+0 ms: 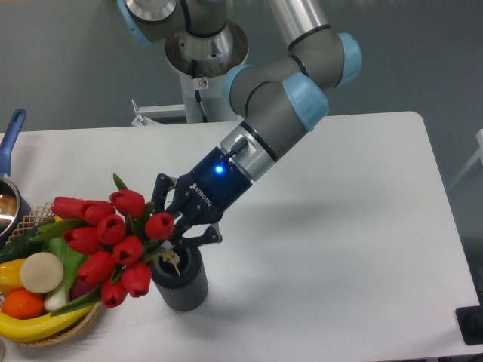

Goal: Insert the flowers into the vase
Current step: 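Lower the tulip stems down into the black vase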

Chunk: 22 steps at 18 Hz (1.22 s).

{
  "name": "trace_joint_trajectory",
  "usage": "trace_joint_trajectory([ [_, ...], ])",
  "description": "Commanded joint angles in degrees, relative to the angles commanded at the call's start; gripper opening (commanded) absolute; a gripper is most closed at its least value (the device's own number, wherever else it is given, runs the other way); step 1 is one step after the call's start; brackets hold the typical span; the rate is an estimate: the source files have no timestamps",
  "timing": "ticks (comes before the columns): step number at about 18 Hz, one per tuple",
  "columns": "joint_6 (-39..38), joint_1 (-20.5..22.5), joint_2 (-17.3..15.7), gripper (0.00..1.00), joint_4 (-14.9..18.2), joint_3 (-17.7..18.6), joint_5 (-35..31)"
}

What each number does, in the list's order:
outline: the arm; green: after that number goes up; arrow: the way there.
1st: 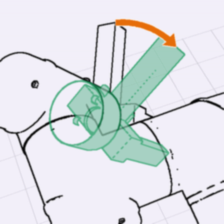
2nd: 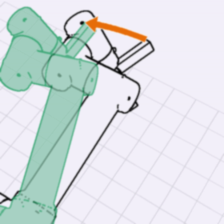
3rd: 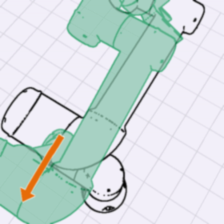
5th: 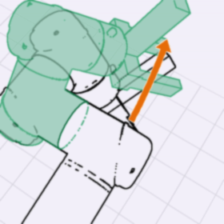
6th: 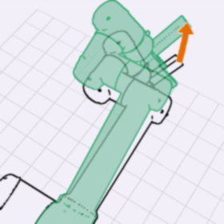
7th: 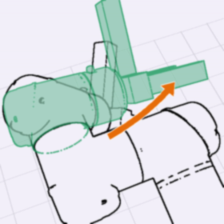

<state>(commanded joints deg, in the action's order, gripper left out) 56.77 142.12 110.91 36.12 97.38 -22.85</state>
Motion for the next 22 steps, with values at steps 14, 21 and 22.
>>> trace_joint_trajectory([
  [14, 2.55, 0.09, 2.99, 0.18, 0.00, 0.79, -0.79],
  [21, 5.97, 1.75, 2.03, 0.36, 0.00, 5.26, -1.76],
  [22, 6.85, 2.02, 1.33, 0.37, 0.00, 6.41, -1.76],
])
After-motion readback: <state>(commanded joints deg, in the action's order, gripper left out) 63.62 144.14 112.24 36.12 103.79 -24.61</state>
